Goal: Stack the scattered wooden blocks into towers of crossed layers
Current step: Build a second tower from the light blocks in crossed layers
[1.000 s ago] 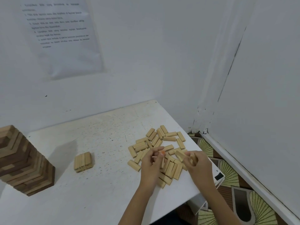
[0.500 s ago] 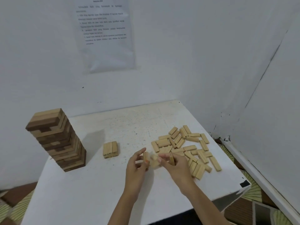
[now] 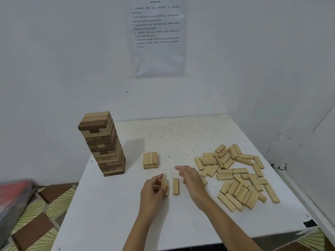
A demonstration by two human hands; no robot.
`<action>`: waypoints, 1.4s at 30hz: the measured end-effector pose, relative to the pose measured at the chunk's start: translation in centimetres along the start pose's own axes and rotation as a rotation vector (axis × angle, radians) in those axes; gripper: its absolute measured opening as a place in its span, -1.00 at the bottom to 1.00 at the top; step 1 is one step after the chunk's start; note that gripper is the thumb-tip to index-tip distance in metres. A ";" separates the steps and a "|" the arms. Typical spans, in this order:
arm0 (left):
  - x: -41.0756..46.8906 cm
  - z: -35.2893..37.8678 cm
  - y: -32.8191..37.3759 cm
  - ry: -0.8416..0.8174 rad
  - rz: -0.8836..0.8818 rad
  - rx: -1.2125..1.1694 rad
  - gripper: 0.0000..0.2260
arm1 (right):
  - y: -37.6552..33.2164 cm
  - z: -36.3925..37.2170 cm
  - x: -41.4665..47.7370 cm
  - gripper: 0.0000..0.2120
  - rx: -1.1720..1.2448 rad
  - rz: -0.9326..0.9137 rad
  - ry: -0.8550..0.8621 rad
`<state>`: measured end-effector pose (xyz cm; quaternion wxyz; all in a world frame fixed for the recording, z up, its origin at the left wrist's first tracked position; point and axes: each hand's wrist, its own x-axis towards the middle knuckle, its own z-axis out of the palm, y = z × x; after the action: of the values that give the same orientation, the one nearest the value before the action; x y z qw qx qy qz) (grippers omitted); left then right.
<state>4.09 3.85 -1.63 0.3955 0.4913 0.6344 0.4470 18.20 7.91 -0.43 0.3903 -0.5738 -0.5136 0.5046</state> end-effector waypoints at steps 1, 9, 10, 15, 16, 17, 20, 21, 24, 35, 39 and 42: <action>0.1 0.0 0.0 0.003 0.005 0.015 -0.68 | 0.0 0.0 0.0 -0.76 0.036 0.032 0.002; 0.6 0.6 -0.5 0.017 0.040 0.105 -0.74 | 1.5 -1.0 -0.8 -0.82 -0.107 -0.034 0.193; 0.6 0.6 -0.5 0.014 0.047 0.096 -0.73 | 1.7 -0.8 -1.0 -0.82 -0.090 -0.034 0.211; 0.2 0.5 -0.6 -0.040 0.073 0.061 -0.66 | 2.1 0.0 -1.6 -0.78 -0.140 -0.102 0.177; 0.1 0.6 -0.6 -0.046 0.071 0.054 -0.66 | 2.0 0.2 -1.8 -0.72 -0.134 -0.111 0.132; 0.1 0.6 -0.5 -0.041 0.073 0.049 -0.66 | 2.1 0.3 -2.1 -0.65 -0.138 -0.127 0.084; 0.1 0.7 -0.7 -0.008 0.076 0.035 -0.63 | 2.9 0.3 -2.6 -0.40 -0.342 -0.243 -0.056; 0.1 0.7 -0.7 -0.002 0.072 0.030 -0.62 | 3.2 0.3 -2.6 -0.36 -0.418 -0.285 -0.082; 0.1 0.7 -0.9 0.019 0.075 0.020 -0.62 | 3.4 0.5 -2.2 -0.42 -0.429 -0.384 -0.065; -0.2 1.1 -1.5 0.132 0.117 0.049 -0.64 | 3.1 -0.3 -1.3 -0.42 -0.468 -0.462 -0.193; -0.4 1.1 -1.6 0.138 0.163 0.063 -0.70 | 3.3 -0.5 -0.6 -0.40 -0.391 -0.430 -0.227; -0.8 0.6 -1.9 0.160 0.234 0.287 -0.72 | 3.8 -0.8 -0.6 -0.42 -0.427 -0.438 -0.168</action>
<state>4.31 2.92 -3.57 0.2150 0.5758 0.6597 0.4325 19.78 6.75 -3.89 0.3165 -0.4749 -0.7497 0.3352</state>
